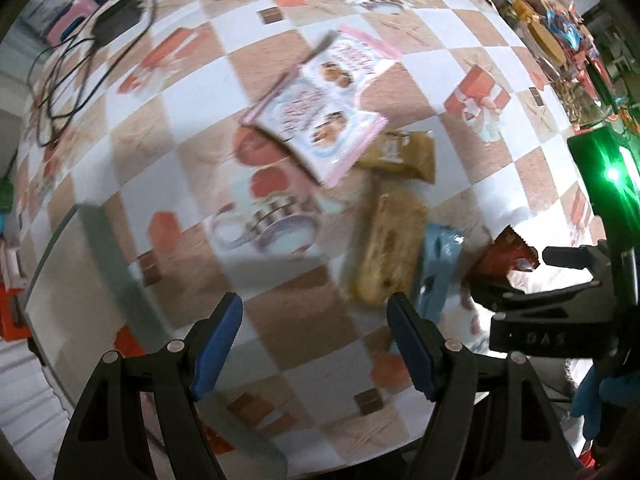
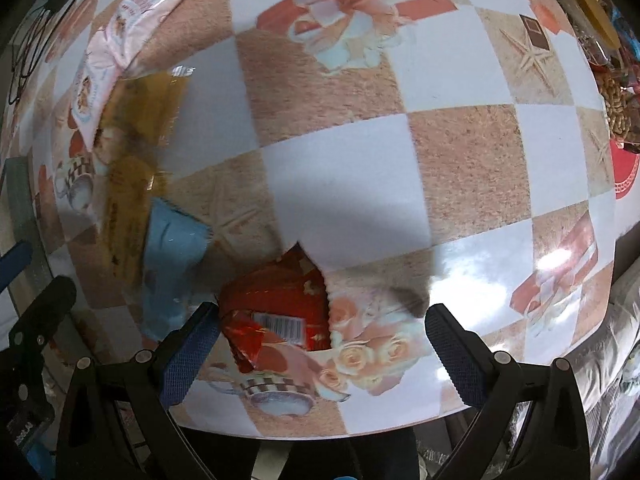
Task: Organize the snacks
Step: 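Move both open tools from the glass tray over the snack pile, then grasp the yellow cake bar with the left tool while the right grasps the red packet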
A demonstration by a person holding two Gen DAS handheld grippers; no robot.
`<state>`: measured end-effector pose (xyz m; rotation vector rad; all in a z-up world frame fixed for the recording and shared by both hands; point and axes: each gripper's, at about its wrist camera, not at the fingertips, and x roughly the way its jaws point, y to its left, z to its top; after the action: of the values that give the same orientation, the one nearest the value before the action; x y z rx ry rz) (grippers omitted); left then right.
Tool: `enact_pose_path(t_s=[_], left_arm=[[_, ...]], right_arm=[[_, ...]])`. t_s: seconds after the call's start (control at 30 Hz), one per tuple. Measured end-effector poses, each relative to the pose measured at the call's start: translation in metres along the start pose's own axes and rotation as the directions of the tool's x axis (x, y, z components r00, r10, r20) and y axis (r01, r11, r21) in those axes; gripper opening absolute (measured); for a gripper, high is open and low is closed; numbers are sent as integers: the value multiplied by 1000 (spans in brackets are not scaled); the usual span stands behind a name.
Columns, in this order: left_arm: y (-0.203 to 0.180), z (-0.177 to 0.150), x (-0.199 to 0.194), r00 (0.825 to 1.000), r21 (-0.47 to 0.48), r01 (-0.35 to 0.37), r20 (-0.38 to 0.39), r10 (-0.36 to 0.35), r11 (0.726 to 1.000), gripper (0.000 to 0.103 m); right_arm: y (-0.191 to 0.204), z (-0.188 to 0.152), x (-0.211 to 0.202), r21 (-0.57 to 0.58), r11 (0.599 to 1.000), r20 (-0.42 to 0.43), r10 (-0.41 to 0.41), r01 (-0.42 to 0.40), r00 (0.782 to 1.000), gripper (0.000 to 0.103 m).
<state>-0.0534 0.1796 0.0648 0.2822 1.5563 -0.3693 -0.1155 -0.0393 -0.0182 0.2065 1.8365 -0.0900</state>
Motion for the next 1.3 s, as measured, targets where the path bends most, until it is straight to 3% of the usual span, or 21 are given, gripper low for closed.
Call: enact_pose_path(t_s=[0.2,0.5,0.67,0.77,0.9,0.97,1.3], left_arm=[[-15,14,16,999,26,21,-24,-20,999,78],[-26,25,40,997,25,31,-64,-29,999,78],[-13,31,51,996,-49,-35,-80,31,998,79],[1,28,51,997,-94,-24,-79,16,995,80],[8,22,52,997,-85,-27,-80,20,996,80],[8,20,54,997,-85,-32,-79,25,996,82],[-24,36,62,998,-29,-42,-55,41,999,89]], right_arm=[[-52,8,9,-2,1000,-10,-15,15,1000,102],[-91,8,8,-48,999,7,-7,8,1000,102],[-80,1,11,-61,998,10,-20,21,1000,103],[-86,-1,13,-68,998,13,-17,18,1000,102],[-76,-6,9,-63,998,16,-23,24,1000,103],[-51,-12,12,-60,998,17,-23,24,1000,103],[-45,-12,8,-59,998,15,-20,21,1000,103]])
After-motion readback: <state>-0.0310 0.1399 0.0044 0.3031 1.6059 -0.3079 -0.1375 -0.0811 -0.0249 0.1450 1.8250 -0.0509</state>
